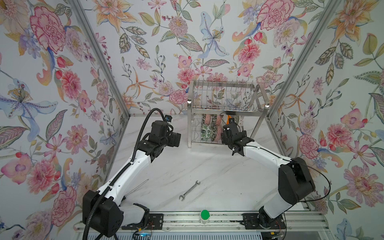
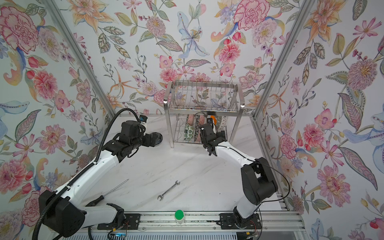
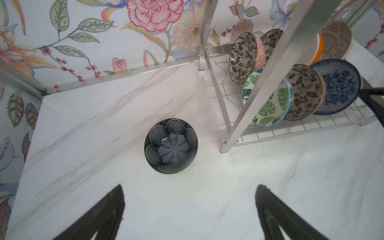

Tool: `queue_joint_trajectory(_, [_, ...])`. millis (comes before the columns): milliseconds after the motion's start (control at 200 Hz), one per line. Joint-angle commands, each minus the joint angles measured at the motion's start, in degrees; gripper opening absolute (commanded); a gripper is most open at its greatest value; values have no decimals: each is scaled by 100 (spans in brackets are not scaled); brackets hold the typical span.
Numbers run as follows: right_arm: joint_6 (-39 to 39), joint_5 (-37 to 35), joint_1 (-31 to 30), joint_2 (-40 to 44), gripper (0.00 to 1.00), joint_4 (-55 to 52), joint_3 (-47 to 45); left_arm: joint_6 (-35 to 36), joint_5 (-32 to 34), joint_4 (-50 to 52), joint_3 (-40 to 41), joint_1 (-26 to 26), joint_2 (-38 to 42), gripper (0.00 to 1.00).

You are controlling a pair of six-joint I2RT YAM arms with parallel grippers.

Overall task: Load bowls into a dish rack
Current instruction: Place the bowl in the dish rack, then pick up the bowl from the top-left of the table.

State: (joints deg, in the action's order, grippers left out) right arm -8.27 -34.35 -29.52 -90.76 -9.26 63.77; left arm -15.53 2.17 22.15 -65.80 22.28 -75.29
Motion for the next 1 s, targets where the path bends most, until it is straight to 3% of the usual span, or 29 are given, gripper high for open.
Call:
queue_joint_trajectory(0, [296,740,-87,658,99,473,-458,-420,410,-84,119,-202,-179,99])
queue_joint_trajectory(250, [230,2384,-27,2146,99,681,-1530,-1210,158,-581,423,-914,-919,99])
queue_joint_trajectory(515, [-581,2820,535,2605,99,265,-1741,-1418,30,-1130,348,-1106,-1999,99])
queue_joint_trajectory(996, [-317,3171,877,2549,99,-120,-1401,-1434,-422,-2057,248,-1482,-3130,99])
